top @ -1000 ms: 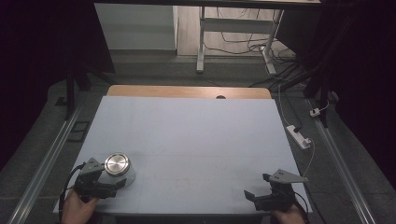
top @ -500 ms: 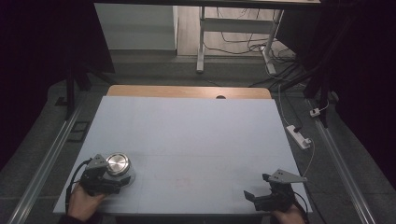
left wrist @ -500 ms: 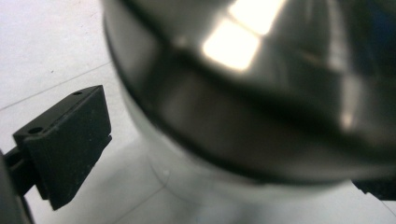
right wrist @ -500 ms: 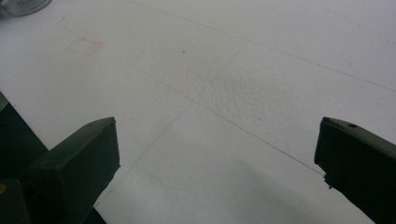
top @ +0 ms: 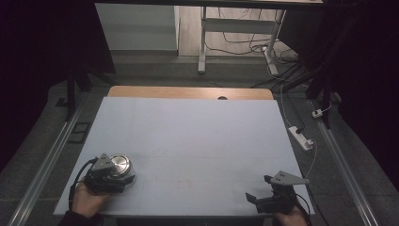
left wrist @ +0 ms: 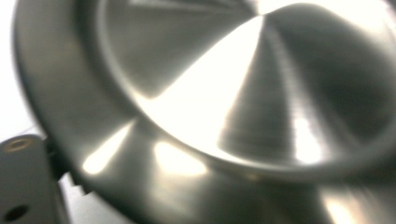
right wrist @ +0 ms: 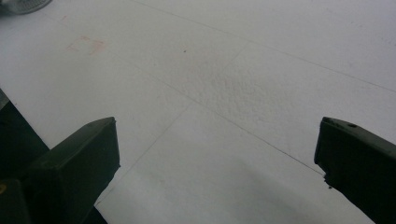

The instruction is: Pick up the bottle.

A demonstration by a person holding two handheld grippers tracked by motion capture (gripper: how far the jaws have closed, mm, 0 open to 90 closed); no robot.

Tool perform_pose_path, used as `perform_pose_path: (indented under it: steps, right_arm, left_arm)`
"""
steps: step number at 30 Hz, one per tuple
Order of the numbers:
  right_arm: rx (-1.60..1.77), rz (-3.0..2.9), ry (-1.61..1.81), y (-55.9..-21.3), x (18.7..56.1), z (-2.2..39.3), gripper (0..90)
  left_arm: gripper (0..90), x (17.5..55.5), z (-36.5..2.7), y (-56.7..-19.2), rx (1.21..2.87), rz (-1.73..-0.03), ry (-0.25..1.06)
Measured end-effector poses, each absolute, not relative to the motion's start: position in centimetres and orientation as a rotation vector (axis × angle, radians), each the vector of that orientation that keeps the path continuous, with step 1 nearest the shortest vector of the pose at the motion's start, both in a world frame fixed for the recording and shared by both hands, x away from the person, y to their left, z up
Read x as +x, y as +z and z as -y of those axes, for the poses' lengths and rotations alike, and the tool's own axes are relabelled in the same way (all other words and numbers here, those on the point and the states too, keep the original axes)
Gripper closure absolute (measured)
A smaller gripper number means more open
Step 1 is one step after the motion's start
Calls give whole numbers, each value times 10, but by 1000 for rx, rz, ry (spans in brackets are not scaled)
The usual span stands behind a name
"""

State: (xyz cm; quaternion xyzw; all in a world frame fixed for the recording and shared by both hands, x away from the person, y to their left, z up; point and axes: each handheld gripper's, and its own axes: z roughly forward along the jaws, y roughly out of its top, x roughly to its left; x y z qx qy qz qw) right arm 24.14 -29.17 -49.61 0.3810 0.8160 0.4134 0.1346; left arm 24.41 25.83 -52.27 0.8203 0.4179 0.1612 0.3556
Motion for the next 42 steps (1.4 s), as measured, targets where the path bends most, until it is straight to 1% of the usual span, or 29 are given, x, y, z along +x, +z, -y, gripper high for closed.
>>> perform_pose_path:
  steps: [5, 9, 21, 26, 32, 42]
  right_arm:
    - [1102, -2365, 1198, -496, 241, 292, 2]
    - [1100, -2365, 1197, -496, 241, 292, 2]
    - [1094, -2369, 1196, -496, 241, 291, 3]
    - [1094, -2369, 1197, -496, 241, 291, 3]
    - [1097, -2370, 1195, -496, 242, 291, 3]
    - [1106, -2371, 1198, -496, 242, 292, 4]
  left_arm:
    - [147, 243, -260, -522, 2104, -1080, 407]
    - [136, 241, -265, -519, 2054, -1070, 390]
    - [155, 240, -261, -515, 2075, -1104, 420]
    - [156, 238, -264, -511, 2027, -1122, 417]
    - [156, 238, -261, -501, 2010, -1083, 405]
    - [156, 248, -238, -481, 2065, -971, 386]
